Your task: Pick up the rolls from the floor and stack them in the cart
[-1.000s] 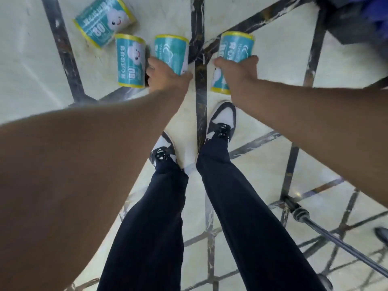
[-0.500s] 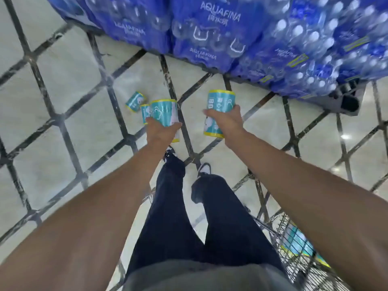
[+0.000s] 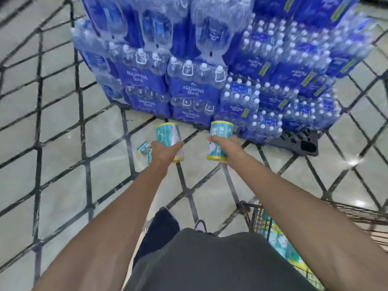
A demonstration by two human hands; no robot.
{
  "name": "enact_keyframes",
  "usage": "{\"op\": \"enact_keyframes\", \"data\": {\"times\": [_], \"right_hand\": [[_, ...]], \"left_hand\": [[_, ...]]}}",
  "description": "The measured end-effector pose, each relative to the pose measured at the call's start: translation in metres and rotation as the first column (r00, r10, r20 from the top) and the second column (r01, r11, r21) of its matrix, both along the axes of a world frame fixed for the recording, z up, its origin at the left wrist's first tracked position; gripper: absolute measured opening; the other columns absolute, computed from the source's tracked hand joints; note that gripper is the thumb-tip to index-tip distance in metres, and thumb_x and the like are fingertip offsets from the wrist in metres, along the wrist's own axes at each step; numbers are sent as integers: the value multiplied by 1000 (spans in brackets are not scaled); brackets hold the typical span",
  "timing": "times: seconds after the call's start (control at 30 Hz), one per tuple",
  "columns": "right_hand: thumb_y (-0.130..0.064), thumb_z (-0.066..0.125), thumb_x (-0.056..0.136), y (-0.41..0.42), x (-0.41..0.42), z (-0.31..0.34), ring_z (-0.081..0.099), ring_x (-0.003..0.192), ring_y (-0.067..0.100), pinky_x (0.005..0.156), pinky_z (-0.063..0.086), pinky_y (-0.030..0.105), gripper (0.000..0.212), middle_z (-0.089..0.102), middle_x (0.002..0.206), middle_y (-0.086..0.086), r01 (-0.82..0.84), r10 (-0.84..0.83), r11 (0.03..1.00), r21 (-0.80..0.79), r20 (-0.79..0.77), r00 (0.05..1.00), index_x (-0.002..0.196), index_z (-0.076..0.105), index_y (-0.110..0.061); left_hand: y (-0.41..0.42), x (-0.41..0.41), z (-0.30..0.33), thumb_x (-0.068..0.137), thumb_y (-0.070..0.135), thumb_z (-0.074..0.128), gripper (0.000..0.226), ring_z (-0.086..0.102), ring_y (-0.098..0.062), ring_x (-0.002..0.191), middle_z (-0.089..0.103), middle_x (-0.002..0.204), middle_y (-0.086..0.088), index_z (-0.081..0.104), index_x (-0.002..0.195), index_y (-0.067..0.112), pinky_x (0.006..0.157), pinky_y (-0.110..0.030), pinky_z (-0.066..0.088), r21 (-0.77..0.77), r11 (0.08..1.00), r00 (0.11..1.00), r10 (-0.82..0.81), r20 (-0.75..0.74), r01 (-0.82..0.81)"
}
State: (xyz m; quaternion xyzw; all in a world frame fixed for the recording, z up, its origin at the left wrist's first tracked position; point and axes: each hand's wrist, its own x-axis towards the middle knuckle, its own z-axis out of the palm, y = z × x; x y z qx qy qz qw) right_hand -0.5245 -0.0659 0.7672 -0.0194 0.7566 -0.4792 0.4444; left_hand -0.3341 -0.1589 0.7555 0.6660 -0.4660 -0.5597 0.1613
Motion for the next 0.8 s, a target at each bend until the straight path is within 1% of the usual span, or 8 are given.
{"op": "enact_keyframes", "data": {"times": [0.1, 0.23, 0.33, 0.43, 0.53, 0.63, 0.7, 0.8], "right_hand": [[-42, 92, 24, 42, 3, 15, 75, 90, 27, 79, 63, 52, 107, 72, 106, 9, -6, 5, 1000, -28, -7, 1000, 121, 55, -15], [-45, 99, 20, 97, 0, 0, 77, 86, 26, 76, 64, 51, 111, 76, 104, 8, -16, 16, 999, -47, 7, 1000, 121, 62, -17], [-41, 97, 25, 150, 13, 17, 77, 85, 25, 71, 64, 43, 105, 76, 104, 8, 34, -34, 999, -33, -1, 999, 121, 62, -17], [-42, 95, 29, 205, 27, 36, 76, 86, 25, 68, 63, 38, 102, 75, 104, 10, 66, -67, 997, -32, -18, 998, 121, 59, -15], [-40, 99, 18, 262, 26, 28, 76, 87, 28, 68, 64, 48, 114, 74, 107, 13, 115, -115, 993, -31, -8, 993, 122, 59, -14], [-42, 98, 31, 323, 32, 46, 74, 91, 26, 74, 64, 44, 102, 72, 107, 10, 174, -174, 985, 19, -32, 984, 121, 57, -15], [-40, 98, 46, 363, 26, 47, 72, 93, 26, 74, 63, 41, 92, 71, 109, 9, 212, -212, 977, 34, -28, 977, 122, 54, -15], [-48, 99, 47, 419, 10, 46, 64, 115, 32, 95, 56, 48, 112, 63, 132, 9, 242, -243, 967, 79, -6, 970, 139, 45, -15]], "left_hand": [[47, 7, 23, 70, 39, 89, 76, 61, -25, 101, 58, 117, -9, 40, 121, 11, 81, -34, 52, -14, 999, 1000, -28, -12, 28], [101, 16, 35, 53, 51, 89, 89, 64, -26, 103, 61, 116, -9, 44, 120, 14, 89, -42, 58, 3, 999, 998, -43, -55, 43], [143, 22, 40, 67, 38, 90, 69, 65, -24, 97, 63, 104, -4, 47, 115, 16, 90, -40, 57, 21, 995, 993, -96, -71, 98], [183, 27, 31, 60, 40, 91, 76, 69, -24, 92, 69, 107, -9, 54, 119, 11, 82, -39, 60, 11, 993, 987, -120, -104, 122], [232, 24, 28, 54, 43, 92, 84, 71, -25, 88, 69, 106, -11, 53, 120, 10, 68, -37, 61, 34, 983, 980, -174, -96, 178], [285, 12, 30, 53, 45, 91, 86, 69, -28, 89, 65, 103, -11, 47, 118, 10, 74, -46, 62, 47, 967, 965, -248, -85, 252], [316, -4, 28, 56, 44, 91, 84, 69, -28, 91, 66, 106, -12, 48, 119, 9, 79, -43, 61, 54, 951, 950, -298, -91, 304], [362, -34, 26, 70, 32, 89, 58, 67, -24, 88, 64, 99, -8, 49, 108, 13, 80, -39, 59, 55, 930, 928, -358, -101, 364]]}}
